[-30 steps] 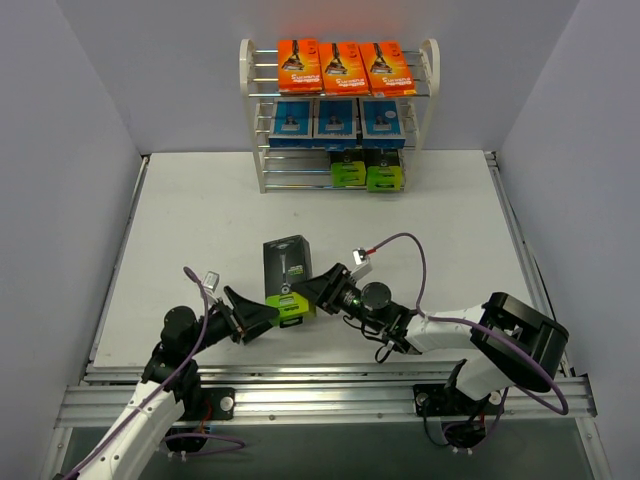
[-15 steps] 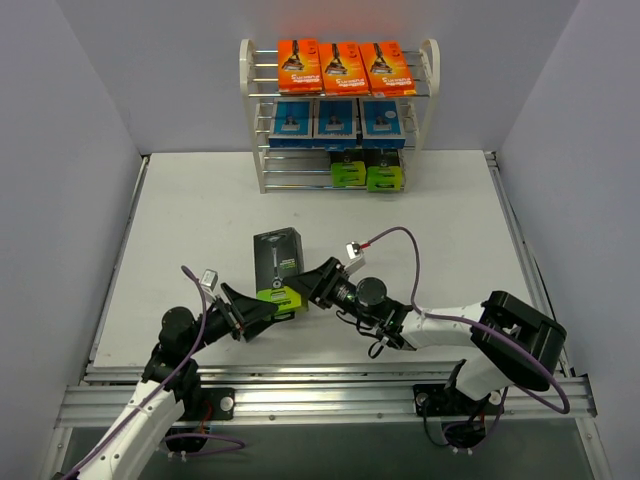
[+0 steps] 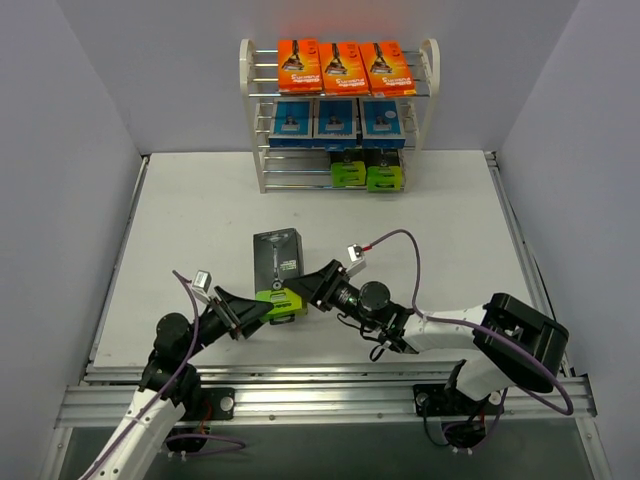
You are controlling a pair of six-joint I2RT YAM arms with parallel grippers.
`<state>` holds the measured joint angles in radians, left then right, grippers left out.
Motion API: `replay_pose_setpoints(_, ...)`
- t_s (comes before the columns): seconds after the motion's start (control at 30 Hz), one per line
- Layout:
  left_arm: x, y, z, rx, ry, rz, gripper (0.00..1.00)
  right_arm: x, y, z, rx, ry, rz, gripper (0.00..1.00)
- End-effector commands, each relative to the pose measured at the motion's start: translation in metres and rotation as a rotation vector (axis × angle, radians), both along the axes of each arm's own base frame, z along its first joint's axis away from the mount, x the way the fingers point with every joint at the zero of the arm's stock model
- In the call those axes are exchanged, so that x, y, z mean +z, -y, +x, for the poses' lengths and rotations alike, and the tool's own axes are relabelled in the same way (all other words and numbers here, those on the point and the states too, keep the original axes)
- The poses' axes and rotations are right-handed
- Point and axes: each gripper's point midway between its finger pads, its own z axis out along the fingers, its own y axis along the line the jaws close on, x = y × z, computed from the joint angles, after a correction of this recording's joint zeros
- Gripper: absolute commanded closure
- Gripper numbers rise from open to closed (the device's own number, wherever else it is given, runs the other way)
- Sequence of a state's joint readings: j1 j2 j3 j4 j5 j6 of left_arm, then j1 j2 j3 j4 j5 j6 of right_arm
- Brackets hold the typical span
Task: Place and organize the shaving razors onto the shelf
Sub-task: Pass the shaving razor from the right arm to the left
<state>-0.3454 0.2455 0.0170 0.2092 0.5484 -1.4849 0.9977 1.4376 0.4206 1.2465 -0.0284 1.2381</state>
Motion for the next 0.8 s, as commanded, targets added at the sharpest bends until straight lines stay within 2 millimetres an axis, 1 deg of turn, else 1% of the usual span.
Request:
replay_pose_setpoints(0.0, 0.023, -0.004, 0.002, 0.035, 0.05, -0.06, 0.39, 0.182, 0.058, -0.036, -0.025, 0.43, 0.644, 0.98)
replay_pose_setpoints(0.07, 0.027, -0.004, 0.001, 0.032, 0.058, -0.07, 0.42, 0.173, 0.055, -0.034, -0.025, 0.418, 0.621, 0.96)
replay_pose_setpoints(0.1, 0.028, -0.004, 0.0, 0.03, 0.063, -0.073, 0.45, 0.167, 0.053, -0.032, -0.025, 0.409, 0.607, 0.93)
replay_pose_setpoints(0.17, 0.03, -0.005, -0.002, 0.027, 0.072, -0.079, 0.48, 0.158, 0.054, -0.027, -0.052, 0.386, 0.592, 0.85)
replay_pose_setpoints(0.27, 0.032, -0.005, -0.005, 0.022, 0.079, -0.081, 0.54, 0.151, 0.057, -0.024, -0.075, 0.368, 0.579, 0.57)
replay_pose_setpoints(0.3, 0.031, -0.005, -0.005, 0.022, 0.076, -0.079, 0.55, 0.147, 0.06, -0.023, -0.085, 0.363, 0.569, 0.45)
replay_pose_setpoints(0.37, 0.027, -0.006, -0.006, 0.026, 0.067, -0.066, 0.59, 0.144, 0.065, -0.02, -0.109, 0.358, 0.565, 0.37)
replay_pose_setpoints(0.4, 0.024, -0.006, -0.006, 0.029, 0.059, -0.059, 0.6, 0.141, 0.067, -0.019, -0.114, 0.352, 0.558, 0.28)
replay_pose_setpoints(0.47, 0.02, -0.008, -0.006, 0.037, 0.053, -0.04, 0.69, 0.139, 0.071, -0.017, -0.126, 0.35, 0.553, 0.22)
replay_pose_setpoints(0.5, 0.018, -0.008, -0.006, 0.041, 0.051, -0.033, 0.72, 0.137, 0.073, -0.017, -0.131, 0.347, 0.549, 0.17)
replay_pose_setpoints(0.53, 0.014, -0.009, -0.006, 0.044, 0.039, -0.023, 0.75, 0.136, 0.075, -0.015, -0.138, 0.347, 0.547, 0.15)
replay_pose_setpoints(0.57, 0.013, -0.009, -0.007, 0.045, 0.047, -0.016, 0.81, 0.134, 0.075, -0.014, -0.138, 0.34, 0.542, 0.13)
replay_pose_setpoints(0.6, 0.012, -0.01, -0.006, 0.052, 0.043, -0.011, 0.83, 0.132, 0.076, -0.013, -0.142, 0.339, 0.534, 0.11)
replay_pose_setpoints(0.63, 0.011, -0.01, -0.006, 0.053, 0.043, -0.008, 0.85, 0.13, 0.076, -0.012, -0.143, 0.336, 0.529, 0.09)
replay_pose_setpoints(0.67, 0.01, -0.01, -0.005, 0.056, 0.041, -0.003, 0.85, 0.13, 0.079, -0.011, -0.149, 0.335, 0.531, 0.0)
replay_pose_setpoints(0.77, 0.006, -0.012, -0.001, 0.077, 0.031, 0.011, 0.85, 0.124, 0.086, -0.007, -0.16, 0.323, 0.528, 0.0)
